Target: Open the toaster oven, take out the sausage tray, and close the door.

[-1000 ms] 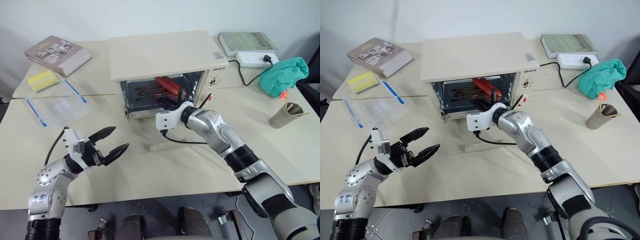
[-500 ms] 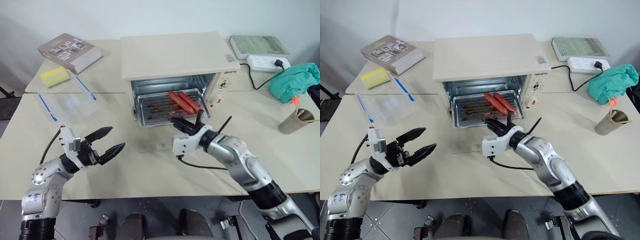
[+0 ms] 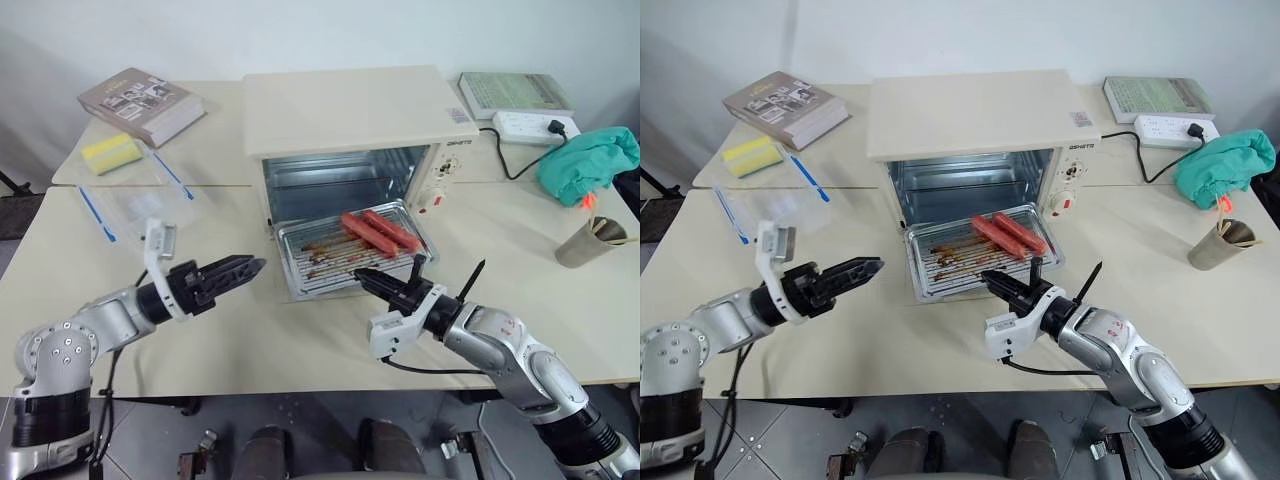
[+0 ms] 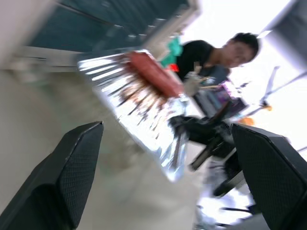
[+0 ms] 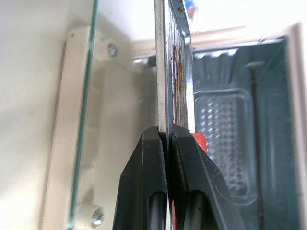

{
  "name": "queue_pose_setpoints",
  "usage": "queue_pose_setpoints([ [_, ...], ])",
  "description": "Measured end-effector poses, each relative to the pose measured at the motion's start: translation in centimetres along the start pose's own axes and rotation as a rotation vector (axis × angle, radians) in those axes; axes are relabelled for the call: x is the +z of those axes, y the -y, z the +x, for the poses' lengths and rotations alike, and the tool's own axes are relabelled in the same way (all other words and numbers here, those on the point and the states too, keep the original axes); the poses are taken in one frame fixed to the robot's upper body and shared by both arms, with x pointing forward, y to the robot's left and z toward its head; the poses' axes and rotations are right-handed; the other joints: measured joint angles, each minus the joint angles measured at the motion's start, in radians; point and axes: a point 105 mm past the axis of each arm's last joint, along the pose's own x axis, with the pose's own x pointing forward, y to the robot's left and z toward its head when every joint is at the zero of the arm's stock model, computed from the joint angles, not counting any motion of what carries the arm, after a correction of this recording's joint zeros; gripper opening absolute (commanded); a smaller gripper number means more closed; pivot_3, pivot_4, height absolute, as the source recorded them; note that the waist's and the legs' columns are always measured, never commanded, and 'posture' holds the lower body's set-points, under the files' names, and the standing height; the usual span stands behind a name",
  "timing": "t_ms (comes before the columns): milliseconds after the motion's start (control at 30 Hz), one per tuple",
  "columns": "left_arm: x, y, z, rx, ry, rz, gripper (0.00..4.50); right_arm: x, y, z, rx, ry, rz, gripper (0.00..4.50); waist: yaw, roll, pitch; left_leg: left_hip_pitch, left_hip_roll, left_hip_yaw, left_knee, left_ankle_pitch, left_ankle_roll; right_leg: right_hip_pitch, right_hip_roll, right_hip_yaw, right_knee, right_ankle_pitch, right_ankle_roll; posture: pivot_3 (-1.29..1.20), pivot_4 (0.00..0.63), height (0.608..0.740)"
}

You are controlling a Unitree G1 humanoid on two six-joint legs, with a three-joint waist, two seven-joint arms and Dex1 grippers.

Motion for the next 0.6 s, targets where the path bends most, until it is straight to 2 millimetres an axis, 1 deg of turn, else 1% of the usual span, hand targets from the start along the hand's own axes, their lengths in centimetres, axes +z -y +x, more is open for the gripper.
queue_pose_setpoints([
  [67, -0.3, -0.4, 0.5, 0.020, -0.017, -0.064, 4.50, -0.1, 0.8, 0.1, -0.026, 0.007, -0.023, 0.02, -0.004, 0.000, 0.000, 0.001, 0.000, 0.000, -0.001, 0.000, 0.000, 0.000, 0.000, 0.001, 0.000, 0.000, 0.000, 0.00, 0.150, 0.740],
  [167, -0.4, -0.4, 1.0, 0.019, -0.015, -0.127, 4.50, 0.2, 1.7, 0.4, -0.054, 0.030, -0.046, 0.02, -0.004, 0.000, 0.000, 0.001, 0.000, 0.000, -0.002, 0.000, 0.000, 0.000, 0.000, 0.001, 0.000, 0.000, 0.000, 0.00, 0.150, 0.740],
  [333, -1.2, -0.1, 2.7, 0.009, -0.015, -0.197, 4.50, 0.8, 1.6, 0.5, -0.044, 0.070, -0.042, 0.02, 0.005, -0.001, 0.000, 0.001, 0.000, 0.000, 0.000, 0.000, 0.000, 0.002, 0.000, 0.001, -0.001, 0.000, 0.000, 0.00, 0.150, 0.740],
  [400, -1.4, -0.2, 3.2, 0.011, -0.007, -0.230, 4.10, 0.9, 1.5, 0.5, -0.035, 0.082, -0.037, 0.00, 0.005, -0.001, 0.000, 0.001, 0.000, 0.000, 0.001, 0.000, 0.000, 0.002, 0.000, 0.001, -0.001, 0.000, 0.000, 0.00, 0.150, 0.740],
  [433, -1.3, -0.4, 3.5, 0.022, 0.008, -0.253, 3.97, 1.0, 1.4, 0.5, -0.028, 0.084, -0.032, 0.00, 0.005, -0.001, 0.000, 0.002, 0.000, 0.000, 0.001, 0.000, 0.000, 0.002, 0.000, 0.001, -0.001, 0.000, 0.000, 0.00, 0.150, 0.740],
  [533, -1.5, -0.7, 3.8, 0.050, 0.016, -0.287, 3.00, 1.0, 1.3, 0.5, -0.012, 0.091, -0.022, 0.00, 0.005, -0.001, 0.000, 0.002, 0.000, 0.000, 0.002, 0.000, 0.000, 0.002, 0.000, 0.001, -0.001, 0.000, 0.000, 0.00, 0.150, 0.740],
  [600, -1.5, -0.7, 4.0, 0.058, 0.014, -0.294, 2.49, 1.1, 1.3, 0.5, -0.007, 0.097, -0.015, 0.00, 0.005, -0.001, 0.000, 0.002, -0.001, 0.001, 0.002, 0.000, 0.000, 0.002, 0.000, 0.001, -0.001, 0.000, 0.000, 0.00, 0.150, 0.740],
])
